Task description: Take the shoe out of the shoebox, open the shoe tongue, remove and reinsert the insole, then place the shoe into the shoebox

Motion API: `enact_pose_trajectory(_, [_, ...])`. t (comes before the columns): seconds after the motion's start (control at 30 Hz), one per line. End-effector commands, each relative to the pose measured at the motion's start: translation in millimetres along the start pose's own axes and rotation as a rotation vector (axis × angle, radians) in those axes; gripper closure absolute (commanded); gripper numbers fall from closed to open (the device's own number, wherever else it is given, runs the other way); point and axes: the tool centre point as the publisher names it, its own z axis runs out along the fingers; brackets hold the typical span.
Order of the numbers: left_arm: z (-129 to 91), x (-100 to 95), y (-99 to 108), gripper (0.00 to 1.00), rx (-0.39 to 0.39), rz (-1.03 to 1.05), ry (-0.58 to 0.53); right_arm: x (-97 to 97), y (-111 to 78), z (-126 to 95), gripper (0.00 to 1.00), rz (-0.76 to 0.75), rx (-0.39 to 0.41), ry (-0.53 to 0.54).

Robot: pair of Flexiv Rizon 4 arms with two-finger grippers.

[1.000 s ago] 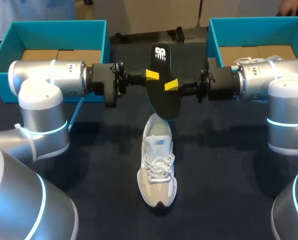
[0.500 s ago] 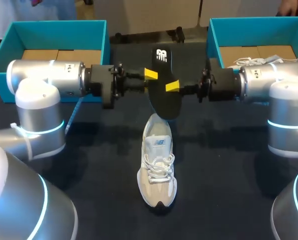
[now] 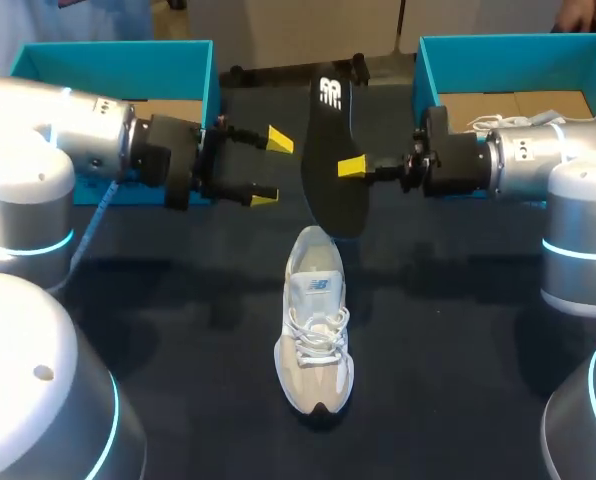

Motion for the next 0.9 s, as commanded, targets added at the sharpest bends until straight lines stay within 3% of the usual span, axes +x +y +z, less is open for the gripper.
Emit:
enact_pose_trajectory(0.03, [-2.3,-1.3,-2.8,0.00,-0.003,0.001,0.018,-0.7,-2.0,1.5,1.00,-0.001,-0.004,-0.001])
enact_pose_trajectory(0.3, [-2.3,-1.3,-2.8,0.00,-0.003,0.001,0.018,-0.7,-2.0,1.5,1.00,-0.001,-0.004,-0.001])
enact_pose_trajectory(0.47, [-8.8,-0.8,-11.6,0.00,-0.042,-0.081,0.148,-3.5,-2.0,-0.8,1.00,-0.028,-0.036,0.032])
enact_pose_trajectory(0.67, [-23.4,-0.5,-27.7,0.00,-0.059,-0.335,0.242,-3.1,2.8,-0.7,1.00,-0.100,-0.038,0.078])
enact_pose_trajectory(0.9, [-23.4,-0.5,-27.7,0.00,-0.059,-0.335,0.242,-4.4,3.6,0.6,1.00,-0.107,-0.040,0.078])
